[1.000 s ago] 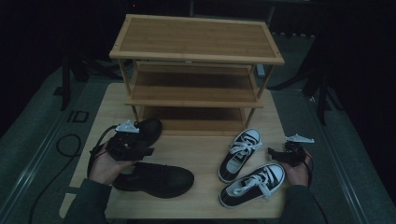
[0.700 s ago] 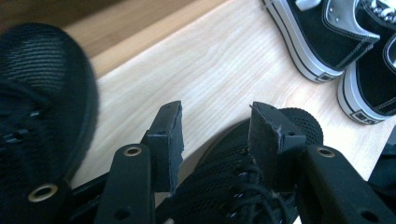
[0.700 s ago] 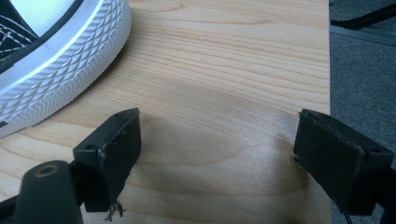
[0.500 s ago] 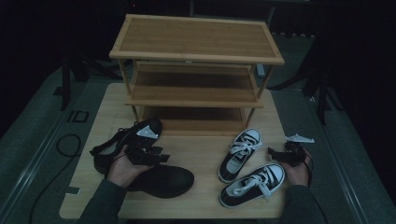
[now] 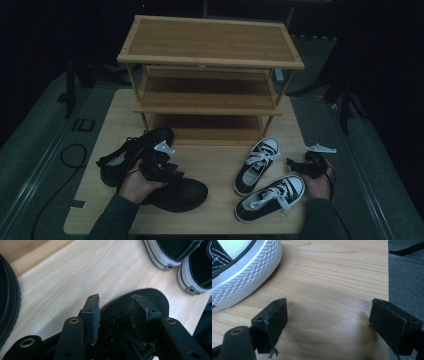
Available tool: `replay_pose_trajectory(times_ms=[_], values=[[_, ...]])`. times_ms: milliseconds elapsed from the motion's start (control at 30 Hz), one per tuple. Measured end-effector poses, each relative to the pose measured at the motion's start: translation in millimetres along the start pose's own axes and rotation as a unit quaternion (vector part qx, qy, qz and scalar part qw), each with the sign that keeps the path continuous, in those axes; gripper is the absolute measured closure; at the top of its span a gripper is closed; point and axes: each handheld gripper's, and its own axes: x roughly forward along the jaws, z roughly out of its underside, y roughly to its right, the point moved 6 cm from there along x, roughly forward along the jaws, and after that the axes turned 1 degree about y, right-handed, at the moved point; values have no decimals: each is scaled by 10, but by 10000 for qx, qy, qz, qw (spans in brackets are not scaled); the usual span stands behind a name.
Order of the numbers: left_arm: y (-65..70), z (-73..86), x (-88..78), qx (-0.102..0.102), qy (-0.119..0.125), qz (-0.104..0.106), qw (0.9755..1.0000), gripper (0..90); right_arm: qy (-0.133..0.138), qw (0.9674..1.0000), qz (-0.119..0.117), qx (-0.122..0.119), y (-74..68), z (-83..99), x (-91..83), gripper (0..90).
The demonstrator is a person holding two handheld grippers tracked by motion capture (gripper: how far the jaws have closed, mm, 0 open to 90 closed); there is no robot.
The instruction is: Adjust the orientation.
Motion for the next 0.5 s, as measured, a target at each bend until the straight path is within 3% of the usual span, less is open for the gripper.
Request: replay_pose_trajectory(times_ms=[167, 233, 267, 300, 333, 500], values=[[-6, 30, 10, 4, -95, 47, 9999, 627, 0, 10000, 0, 1, 0, 0, 0, 149], [-2, 34, 12, -35, -94, 143, 9998, 711, 0, 10000, 0, 0, 0, 0, 0, 149], [24, 34, 14, 43, -114, 193, 9997, 773, 0, 10000, 0, 1, 0, 0, 0, 149], [24, 34, 14, 43, -114, 193, 9997, 847, 0, 10000, 0, 1, 0, 0, 0, 149], [13, 34, 17, 48, -179, 62, 9998, 876, 0, 10000, 0, 2, 0, 0, 0, 149], [10, 19, -1, 14, -181, 71, 9998, 894, 0, 10000, 0, 1, 0, 0, 0, 149]])
